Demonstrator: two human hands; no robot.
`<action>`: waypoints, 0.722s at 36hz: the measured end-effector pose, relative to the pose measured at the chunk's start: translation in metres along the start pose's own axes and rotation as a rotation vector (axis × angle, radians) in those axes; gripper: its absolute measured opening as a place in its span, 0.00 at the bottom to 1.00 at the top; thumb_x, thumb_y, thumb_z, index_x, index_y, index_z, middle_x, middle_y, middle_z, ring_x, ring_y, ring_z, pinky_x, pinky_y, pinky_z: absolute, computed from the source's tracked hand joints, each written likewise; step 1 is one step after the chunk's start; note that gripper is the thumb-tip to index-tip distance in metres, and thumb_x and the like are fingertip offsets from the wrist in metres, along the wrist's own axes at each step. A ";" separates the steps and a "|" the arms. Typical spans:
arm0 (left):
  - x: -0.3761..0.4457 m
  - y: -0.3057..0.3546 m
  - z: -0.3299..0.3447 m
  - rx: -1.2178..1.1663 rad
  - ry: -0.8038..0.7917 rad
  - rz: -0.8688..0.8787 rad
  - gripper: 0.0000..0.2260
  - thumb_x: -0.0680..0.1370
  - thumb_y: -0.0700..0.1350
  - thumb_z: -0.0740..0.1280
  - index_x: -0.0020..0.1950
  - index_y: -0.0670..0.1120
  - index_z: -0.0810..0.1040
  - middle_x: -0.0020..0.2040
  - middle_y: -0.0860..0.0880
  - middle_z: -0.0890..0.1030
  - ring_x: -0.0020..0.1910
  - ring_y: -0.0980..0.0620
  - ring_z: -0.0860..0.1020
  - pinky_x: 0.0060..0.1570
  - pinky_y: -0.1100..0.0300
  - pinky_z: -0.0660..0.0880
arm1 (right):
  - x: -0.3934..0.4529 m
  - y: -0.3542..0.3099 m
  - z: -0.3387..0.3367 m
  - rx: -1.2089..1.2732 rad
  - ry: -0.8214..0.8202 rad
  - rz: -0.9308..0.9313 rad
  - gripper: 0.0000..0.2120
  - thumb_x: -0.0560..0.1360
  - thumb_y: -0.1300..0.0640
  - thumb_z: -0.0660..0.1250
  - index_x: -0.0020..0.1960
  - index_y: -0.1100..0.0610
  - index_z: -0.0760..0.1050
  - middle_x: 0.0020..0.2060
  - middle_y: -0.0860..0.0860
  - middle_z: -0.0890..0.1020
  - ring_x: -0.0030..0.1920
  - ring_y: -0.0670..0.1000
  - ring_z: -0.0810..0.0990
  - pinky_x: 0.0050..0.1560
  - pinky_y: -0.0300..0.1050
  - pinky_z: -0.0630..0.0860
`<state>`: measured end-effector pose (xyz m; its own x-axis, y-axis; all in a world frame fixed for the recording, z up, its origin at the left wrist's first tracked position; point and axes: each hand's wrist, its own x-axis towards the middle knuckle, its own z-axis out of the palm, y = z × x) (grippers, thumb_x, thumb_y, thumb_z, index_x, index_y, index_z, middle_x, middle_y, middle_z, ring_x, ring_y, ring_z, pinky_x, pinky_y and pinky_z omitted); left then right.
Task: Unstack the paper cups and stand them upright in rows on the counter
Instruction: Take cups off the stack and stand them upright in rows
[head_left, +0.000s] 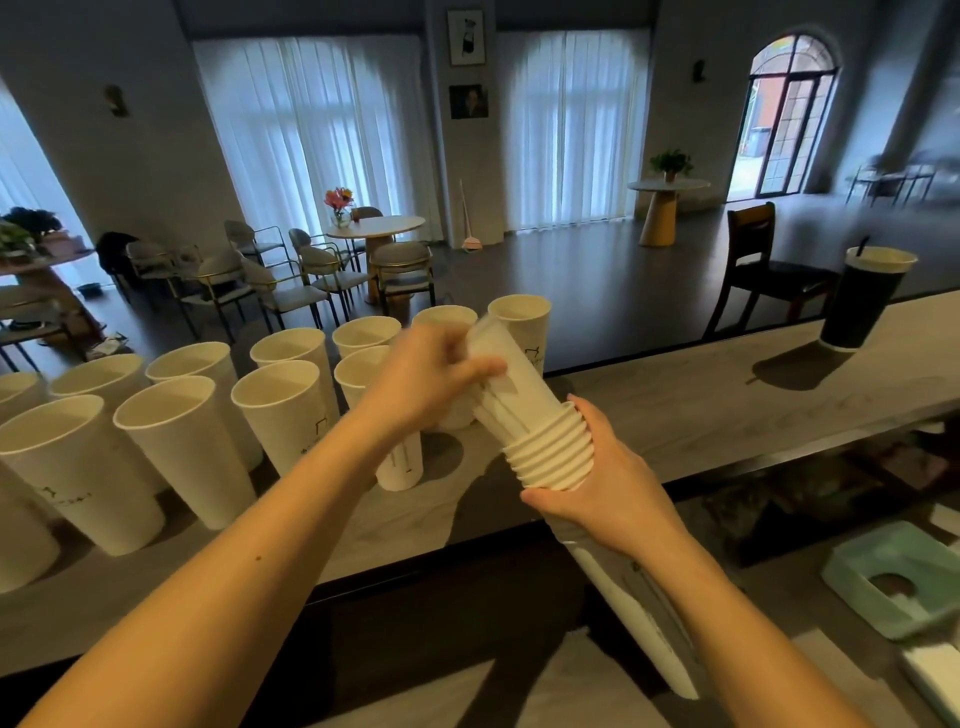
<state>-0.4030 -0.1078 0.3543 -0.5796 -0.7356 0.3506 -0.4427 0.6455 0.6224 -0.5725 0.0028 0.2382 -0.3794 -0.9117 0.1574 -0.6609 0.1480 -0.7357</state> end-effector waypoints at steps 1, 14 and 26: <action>0.003 0.001 -0.005 0.044 0.092 0.024 0.10 0.76 0.51 0.70 0.45 0.45 0.78 0.40 0.46 0.81 0.39 0.49 0.79 0.42 0.50 0.78 | 0.001 0.004 -0.003 -0.015 0.014 0.024 0.55 0.59 0.33 0.76 0.76 0.34 0.47 0.61 0.46 0.76 0.57 0.50 0.77 0.56 0.56 0.78; 0.026 -0.027 0.043 0.773 -0.048 0.082 0.15 0.77 0.53 0.68 0.59 0.46 0.78 0.55 0.45 0.81 0.52 0.46 0.80 0.49 0.51 0.80 | 0.007 0.013 -0.004 -0.009 0.049 0.070 0.55 0.60 0.34 0.77 0.76 0.35 0.47 0.61 0.45 0.75 0.58 0.48 0.76 0.57 0.54 0.78; 0.042 -0.032 0.043 0.763 -0.029 -0.007 0.21 0.76 0.56 0.69 0.64 0.47 0.74 0.57 0.45 0.81 0.53 0.46 0.80 0.47 0.52 0.78 | 0.012 0.012 -0.004 0.033 0.067 0.066 0.53 0.59 0.34 0.78 0.75 0.35 0.50 0.60 0.44 0.76 0.58 0.48 0.77 0.57 0.54 0.79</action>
<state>-0.4425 -0.1509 0.3190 -0.5880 -0.7413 0.3235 -0.7904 0.6115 -0.0354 -0.5873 -0.0044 0.2337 -0.4646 -0.8726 0.1505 -0.6114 0.1932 -0.7674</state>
